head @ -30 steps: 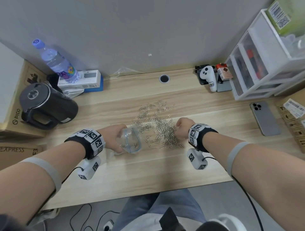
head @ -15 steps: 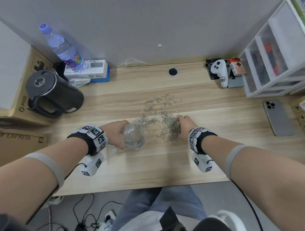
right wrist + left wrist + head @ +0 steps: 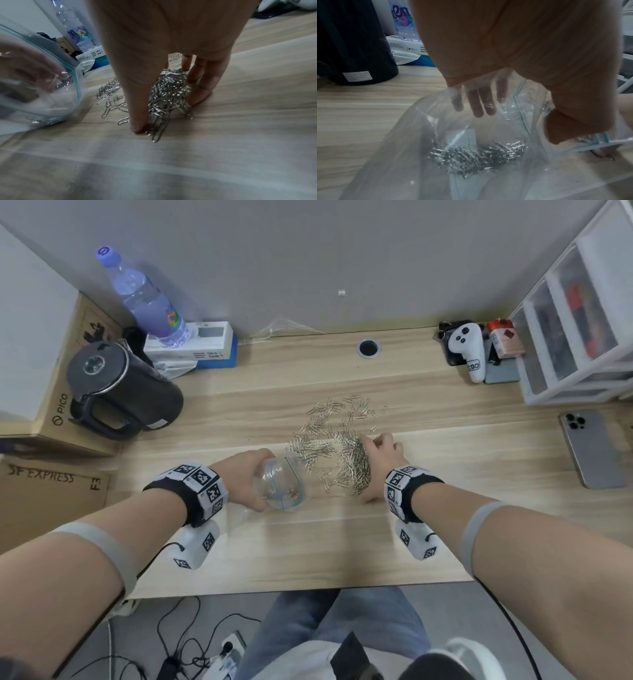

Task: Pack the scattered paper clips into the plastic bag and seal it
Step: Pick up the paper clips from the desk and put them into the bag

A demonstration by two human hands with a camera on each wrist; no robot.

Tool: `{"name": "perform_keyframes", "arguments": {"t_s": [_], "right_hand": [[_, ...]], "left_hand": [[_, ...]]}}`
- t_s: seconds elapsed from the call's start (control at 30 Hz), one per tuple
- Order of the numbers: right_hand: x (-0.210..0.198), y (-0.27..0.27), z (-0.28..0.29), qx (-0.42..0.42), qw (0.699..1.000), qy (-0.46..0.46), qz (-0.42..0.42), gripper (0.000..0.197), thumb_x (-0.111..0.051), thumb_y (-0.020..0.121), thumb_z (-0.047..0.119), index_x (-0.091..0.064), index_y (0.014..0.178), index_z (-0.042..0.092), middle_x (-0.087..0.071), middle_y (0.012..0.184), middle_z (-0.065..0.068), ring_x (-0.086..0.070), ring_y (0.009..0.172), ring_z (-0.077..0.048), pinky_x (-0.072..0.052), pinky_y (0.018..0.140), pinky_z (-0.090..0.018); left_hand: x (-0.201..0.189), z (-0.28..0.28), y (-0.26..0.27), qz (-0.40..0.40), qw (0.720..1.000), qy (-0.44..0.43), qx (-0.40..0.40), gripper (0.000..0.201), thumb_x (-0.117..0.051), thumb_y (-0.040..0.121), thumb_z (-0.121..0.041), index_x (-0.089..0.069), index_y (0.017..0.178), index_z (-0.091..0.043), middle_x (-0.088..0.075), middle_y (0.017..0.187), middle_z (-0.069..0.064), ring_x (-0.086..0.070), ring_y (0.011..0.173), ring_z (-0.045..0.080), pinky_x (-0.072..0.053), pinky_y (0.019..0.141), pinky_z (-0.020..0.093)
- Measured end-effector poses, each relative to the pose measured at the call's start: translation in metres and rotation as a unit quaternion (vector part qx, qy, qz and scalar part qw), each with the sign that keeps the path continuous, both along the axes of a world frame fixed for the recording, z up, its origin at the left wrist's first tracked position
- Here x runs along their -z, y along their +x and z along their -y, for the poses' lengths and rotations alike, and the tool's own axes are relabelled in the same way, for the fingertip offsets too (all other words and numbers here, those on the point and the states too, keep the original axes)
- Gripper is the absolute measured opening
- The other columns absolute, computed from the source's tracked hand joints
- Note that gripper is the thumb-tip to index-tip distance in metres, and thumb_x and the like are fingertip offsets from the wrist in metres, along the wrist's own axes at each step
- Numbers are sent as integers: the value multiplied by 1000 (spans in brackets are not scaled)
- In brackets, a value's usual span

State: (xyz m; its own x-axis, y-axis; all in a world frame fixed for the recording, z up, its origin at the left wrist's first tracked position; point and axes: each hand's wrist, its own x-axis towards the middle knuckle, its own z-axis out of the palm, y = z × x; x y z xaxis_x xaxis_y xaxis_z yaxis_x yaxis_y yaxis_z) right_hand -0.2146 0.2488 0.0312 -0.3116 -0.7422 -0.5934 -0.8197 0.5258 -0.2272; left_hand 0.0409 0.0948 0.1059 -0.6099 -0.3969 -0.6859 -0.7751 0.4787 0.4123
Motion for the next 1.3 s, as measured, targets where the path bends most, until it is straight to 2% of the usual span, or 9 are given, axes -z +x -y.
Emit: {"name": "perform_keyframes", "arguments": {"t_s": [0.13,0.23,0.33,0.47,0.57,0.77,0.97,1.13,1.3], "right_hand": [[4,9,7,21,999,-26,37,104,-91,52,41,-34,139,36,-29,130,-8,-36,117,-32,-51,91,-45],[3,11,9,38,997,-51,46,90,-87,59,35,-40,136,34,-31,128,-8,-38,115,-31,-50,92,-41],[3,13,10,39,996,-58,47,97,-88,56,41,-36,138,34,-30,127,-8,-38,116,-31,-49,93,-43],[2,18,12,26,998,-45,32,120,-85,43,63,-24,144,40,-27,132,-8,-33,119,-32,-47,95,-47],[3,24,16,2,999,-38,13,109,-83,49,66,-27,140,41,-27,134,-11,-31,122,-35,-45,98,-49],[8,24,18,8,996,-71,48,62,-76,77,36,-44,131,38,-32,132,-8,-34,119,-33,-44,98,-46],[11,21,16,1,994,-95,59,45,-59,80,-1,-54,112,31,-37,119,-4,-38,107,-29,-47,88,-39],[15,16,15,43,986,-137,82,24,-59,85,0,-62,100,18,-46,111,-4,-44,108,-28,-40,90,-32],[7,10,17,124,975,-147,113,19,-63,87,5,-71,101,15,-61,114,-6,-57,112,-27,-41,89,-26]], "left_hand": [[4,-5,1,-17,1000,-3,-3,94,-76,43,-38,-48,131,-17,-61,113,0,-61,101,20,-52,88,32],[6,-6,2,-28,1000,-2,-8,103,-71,36,-52,-48,131,-18,-61,114,-2,-61,103,19,-51,89,30],[7,-6,2,-32,999,-2,-10,105,-74,36,-59,-49,130,-20,-60,115,-5,-60,104,16,-50,91,29],[10,-7,3,-30,999,-7,-9,109,-80,36,-65,-49,131,-21,-60,115,-6,-59,105,16,-50,94,33],[13,-8,2,-29,999,-12,-9,112,-82,37,-67,-47,134,-21,-59,117,-6,-58,105,16,-49,94,33],[18,-10,0,-39,999,-10,-25,115,-77,35,-71,-49,133,-19,-59,116,-8,-58,105,13,-42,88,23],[22,-7,-2,-44,999,-16,-14,114,-75,34,-71,-49,132,-19,-59,115,-9,-57,103,12,-41,87,22],[21,-6,-2,-46,999,-14,-8,111,-81,36,-68,-49,131,-21,-58,114,-10,-57,104,12,-42,88,23],[19,-4,-3,-38,999,-19,-4,104,-96,49,-50,-46,136,-21,-56,119,-9,-56,111,12,-42,93,24]]}}
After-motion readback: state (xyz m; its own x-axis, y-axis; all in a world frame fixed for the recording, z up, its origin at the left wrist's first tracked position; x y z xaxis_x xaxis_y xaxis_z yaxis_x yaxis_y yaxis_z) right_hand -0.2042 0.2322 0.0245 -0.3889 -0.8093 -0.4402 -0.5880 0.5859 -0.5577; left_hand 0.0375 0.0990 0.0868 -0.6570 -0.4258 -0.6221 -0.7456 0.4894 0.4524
